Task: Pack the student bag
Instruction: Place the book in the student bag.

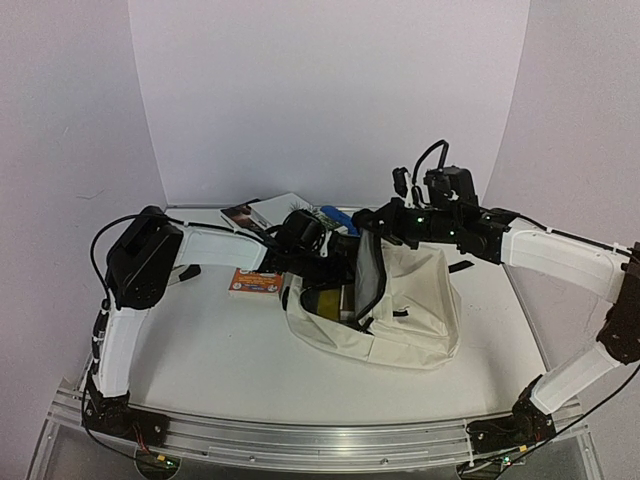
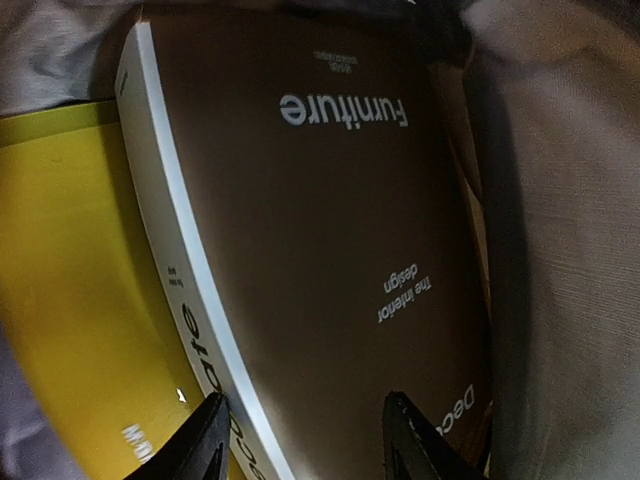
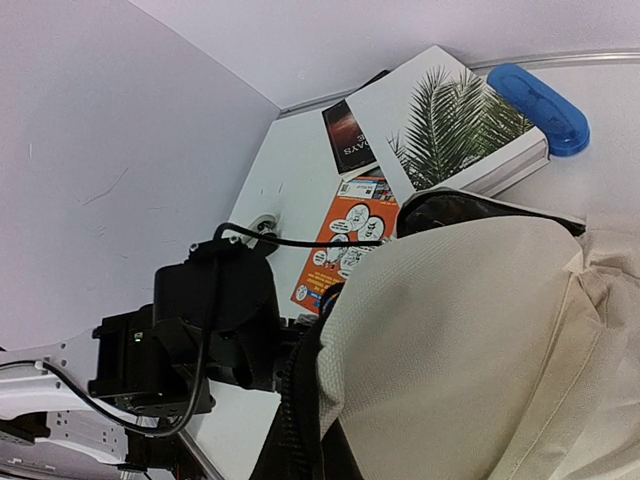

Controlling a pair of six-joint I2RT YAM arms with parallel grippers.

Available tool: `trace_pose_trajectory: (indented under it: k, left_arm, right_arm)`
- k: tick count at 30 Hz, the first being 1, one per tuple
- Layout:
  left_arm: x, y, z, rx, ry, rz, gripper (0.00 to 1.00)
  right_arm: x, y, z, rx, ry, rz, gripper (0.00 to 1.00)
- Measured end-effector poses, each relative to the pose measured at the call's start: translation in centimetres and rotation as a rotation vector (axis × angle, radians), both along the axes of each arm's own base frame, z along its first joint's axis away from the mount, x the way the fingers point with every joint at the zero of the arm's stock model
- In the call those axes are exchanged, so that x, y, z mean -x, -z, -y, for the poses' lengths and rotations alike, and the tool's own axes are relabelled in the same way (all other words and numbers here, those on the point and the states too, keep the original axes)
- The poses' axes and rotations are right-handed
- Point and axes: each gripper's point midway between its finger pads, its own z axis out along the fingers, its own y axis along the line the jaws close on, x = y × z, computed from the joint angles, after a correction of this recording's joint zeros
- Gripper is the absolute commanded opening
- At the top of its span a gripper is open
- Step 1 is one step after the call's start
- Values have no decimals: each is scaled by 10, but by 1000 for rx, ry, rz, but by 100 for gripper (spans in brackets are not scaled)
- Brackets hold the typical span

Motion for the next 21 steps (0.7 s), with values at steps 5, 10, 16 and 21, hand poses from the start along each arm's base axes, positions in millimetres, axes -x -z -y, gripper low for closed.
trace_pose_trajectory:
  k: [5, 10, 16, 21]
  left_arm:
    - [10, -1, 21, 38, 49, 9, 47]
    - [21, -1, 40, 97, 104, 11, 48]
    - [29, -15, 54, 186, 145, 13, 48]
    - [31, -29, 62, 259, 157, 16, 48]
  right_arm:
    - [0, -3, -2, -16, -3, 4, 0]
    - [-2, -5, -4, -32, -2, 7, 0]
    - [-2, -7, -7, -43, -3, 12, 0]
    - [-2, -10, -8, -52, -3, 19, 0]
